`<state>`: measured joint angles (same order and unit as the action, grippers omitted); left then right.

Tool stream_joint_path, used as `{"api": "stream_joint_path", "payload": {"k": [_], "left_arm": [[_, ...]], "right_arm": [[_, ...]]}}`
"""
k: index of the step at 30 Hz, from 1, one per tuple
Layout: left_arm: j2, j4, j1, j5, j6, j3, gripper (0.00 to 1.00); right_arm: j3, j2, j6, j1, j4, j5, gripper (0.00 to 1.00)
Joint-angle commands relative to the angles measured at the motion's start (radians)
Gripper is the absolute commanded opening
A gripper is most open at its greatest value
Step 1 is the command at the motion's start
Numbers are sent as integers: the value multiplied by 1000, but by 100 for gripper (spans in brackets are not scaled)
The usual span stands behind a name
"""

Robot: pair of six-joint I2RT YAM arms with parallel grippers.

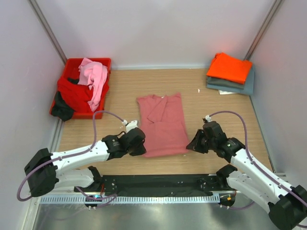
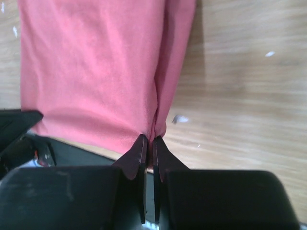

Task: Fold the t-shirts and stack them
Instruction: Fold the tshirt

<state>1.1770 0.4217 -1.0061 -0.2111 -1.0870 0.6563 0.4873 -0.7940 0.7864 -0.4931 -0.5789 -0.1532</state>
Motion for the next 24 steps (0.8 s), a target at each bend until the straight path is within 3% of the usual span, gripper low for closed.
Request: {"api": "stream_joint_path", "payload": {"k": [1, 4, 11, 19, 24], "left_arm": [[-53, 172, -2, -50, -21, 38, 0], [-62, 245, 0, -97, -1, 104, 2], [44, 420, 52, -197, 136, 396, 5], [167, 410, 283, -85, 309, 575, 5], [262, 405, 354, -36, 378, 660, 5]], "right_arm": [[42, 32, 80, -77, -65, 16, 1], [135, -22, 80, -140, -94, 107, 1], [378, -195, -33, -140, -153, 331, 1], [609, -404, -145, -88, -136, 411, 1], [703, -502, -191, -50, -134, 415, 1]]}}
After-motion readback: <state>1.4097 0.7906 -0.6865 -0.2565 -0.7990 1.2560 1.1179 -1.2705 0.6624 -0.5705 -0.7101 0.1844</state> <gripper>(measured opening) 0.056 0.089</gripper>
